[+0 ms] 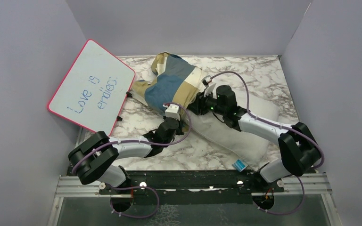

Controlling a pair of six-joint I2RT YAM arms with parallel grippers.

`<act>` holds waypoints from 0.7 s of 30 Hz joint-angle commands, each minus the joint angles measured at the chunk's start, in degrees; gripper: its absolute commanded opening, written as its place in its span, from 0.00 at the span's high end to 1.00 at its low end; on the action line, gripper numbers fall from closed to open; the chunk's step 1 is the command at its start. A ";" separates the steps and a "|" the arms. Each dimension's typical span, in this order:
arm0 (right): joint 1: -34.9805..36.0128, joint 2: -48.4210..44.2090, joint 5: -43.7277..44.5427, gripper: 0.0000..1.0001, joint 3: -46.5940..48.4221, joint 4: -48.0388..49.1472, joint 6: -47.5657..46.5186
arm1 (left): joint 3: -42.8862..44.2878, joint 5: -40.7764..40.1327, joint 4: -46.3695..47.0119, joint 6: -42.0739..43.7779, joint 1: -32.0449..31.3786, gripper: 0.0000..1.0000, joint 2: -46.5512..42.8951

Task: Put the pillow into the pillowcase
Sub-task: Stuff the pillow into the pillowcase.

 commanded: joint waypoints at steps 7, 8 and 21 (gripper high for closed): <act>-0.47 -7.13 4.19 0.56 16.33 -36.91 -5.80 | 1.45 4.23 -1.18 -0.34 -1.10 1.00 0.37; -0.48 -7.65 3.07 0.54 16.75 -37.90 -5.91 | 1.68 4.15 -1.28 -0.20 -1.10 1.00 0.47; -0.40 -1.02 -3.29 1.00 4.38 -10.02 3.77 | 6.90 7.40 -9.28 1.29 -1.10 1.00 -6.18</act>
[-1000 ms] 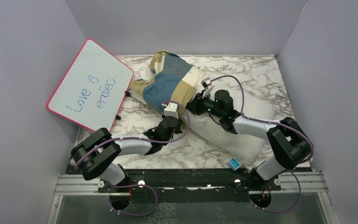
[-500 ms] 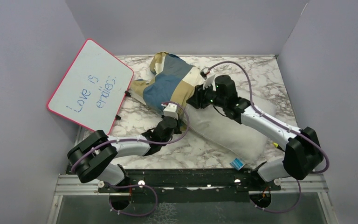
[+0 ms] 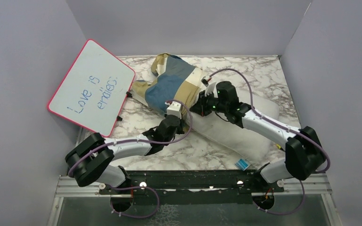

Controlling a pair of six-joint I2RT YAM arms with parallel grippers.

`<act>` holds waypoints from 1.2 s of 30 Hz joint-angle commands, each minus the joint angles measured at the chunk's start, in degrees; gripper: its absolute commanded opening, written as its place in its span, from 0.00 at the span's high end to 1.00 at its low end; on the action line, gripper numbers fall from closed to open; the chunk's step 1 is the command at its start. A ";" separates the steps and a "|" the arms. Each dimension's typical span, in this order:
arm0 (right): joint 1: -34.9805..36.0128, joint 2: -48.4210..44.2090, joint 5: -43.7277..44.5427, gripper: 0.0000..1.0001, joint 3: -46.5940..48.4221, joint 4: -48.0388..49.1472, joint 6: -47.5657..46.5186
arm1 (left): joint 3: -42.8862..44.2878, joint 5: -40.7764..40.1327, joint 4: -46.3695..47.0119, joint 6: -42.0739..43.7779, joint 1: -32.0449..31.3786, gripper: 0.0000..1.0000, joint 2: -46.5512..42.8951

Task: Put the pillow into the pillowcase
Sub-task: Stuff the pillow into the pillowcase.

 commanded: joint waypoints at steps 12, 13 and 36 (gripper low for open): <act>0.71 12.28 10.04 1.00 -23.94 49.67 15.48 | -0.16 1.93 6.46 -12.55 -10.30 1.00 5.25; 0.65 11.49 10.26 1.00 -24.45 49.53 15.18 | 0.59 1.96 6.50 -11.93 -10.35 1.00 6.05; -5.00 -12.56 11.08 0.44 1.84 -9.27 -8.59 | 0.90 -1.46 -0.54 -7.71 -10.48 0.49 -11.64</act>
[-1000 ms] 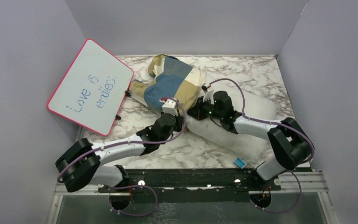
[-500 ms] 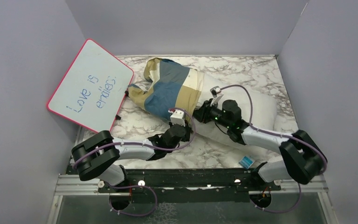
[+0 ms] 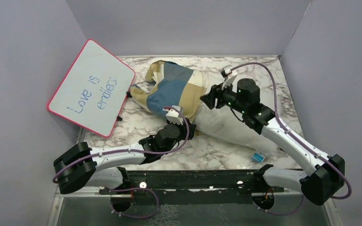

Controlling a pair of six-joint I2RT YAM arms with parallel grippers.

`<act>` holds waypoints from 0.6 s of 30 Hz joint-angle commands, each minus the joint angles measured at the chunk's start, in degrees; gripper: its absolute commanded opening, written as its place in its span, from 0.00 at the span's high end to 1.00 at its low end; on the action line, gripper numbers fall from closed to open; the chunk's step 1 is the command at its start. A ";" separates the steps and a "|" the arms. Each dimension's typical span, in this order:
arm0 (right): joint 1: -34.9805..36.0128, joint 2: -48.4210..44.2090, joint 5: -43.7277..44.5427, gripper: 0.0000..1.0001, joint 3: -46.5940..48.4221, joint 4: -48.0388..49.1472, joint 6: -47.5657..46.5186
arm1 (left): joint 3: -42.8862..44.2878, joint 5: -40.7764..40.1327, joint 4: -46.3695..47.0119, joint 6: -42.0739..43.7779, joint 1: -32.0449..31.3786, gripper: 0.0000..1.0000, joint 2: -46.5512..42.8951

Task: Put the pillow into the pillowcase
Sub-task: Stuff the pillow into the pillowcase.

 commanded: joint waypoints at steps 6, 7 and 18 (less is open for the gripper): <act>-18.58 16.77 -17.81 0.30 17.06 -10.85 -4.45 | 4.25 4.85 -0.60 1.48 -2.38 0.35 -1.56; -20.09 18.94 -19.89 0.26 18.73 -10.86 -4.56 | 4.58 5.10 -0.68 1.98 -2.67 0.34 -1.61; -28.10 45.60 -37.05 0.22 36.29 -21.07 -12.50 | 11.44 6.50 -8.49 3.27 -2.93 0.26 0.02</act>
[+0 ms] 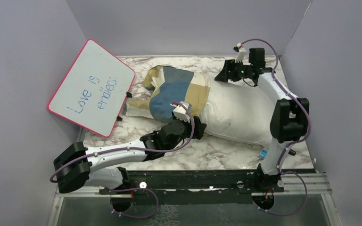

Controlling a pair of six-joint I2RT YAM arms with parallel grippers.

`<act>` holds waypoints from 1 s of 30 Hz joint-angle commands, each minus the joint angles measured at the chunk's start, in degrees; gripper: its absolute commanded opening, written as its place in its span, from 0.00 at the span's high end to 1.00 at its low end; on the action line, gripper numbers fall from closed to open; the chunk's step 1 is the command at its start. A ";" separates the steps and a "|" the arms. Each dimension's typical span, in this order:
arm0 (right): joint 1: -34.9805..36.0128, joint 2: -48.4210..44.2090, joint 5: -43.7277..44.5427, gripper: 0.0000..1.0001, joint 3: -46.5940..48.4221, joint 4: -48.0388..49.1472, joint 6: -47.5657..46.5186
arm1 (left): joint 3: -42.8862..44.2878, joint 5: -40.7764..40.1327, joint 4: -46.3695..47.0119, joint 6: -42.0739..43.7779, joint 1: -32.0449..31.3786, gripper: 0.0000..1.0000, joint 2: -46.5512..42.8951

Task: Put the pillow into the pillowcase
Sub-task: Stuff the pillow into the pillowcase.

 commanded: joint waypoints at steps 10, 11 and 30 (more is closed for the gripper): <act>1.88 -0.38 -13.96 0.91 -11.80 6.61 1.99 | 12.67 -2.66 -17.66 0.40 -0.58 0.30 3.12; 1.99 -1.95 -12.98 0.97 -13.41 9.21 3.04 | 12.77 -2.16 -18.61 0.08 -0.52 0.30 2.70; 3.08 -20.05 -5.30 1.00 -29.99 36.60 18.18 | -3.32 1.91 -9.87 -8.59 12.01 0.63 -1.55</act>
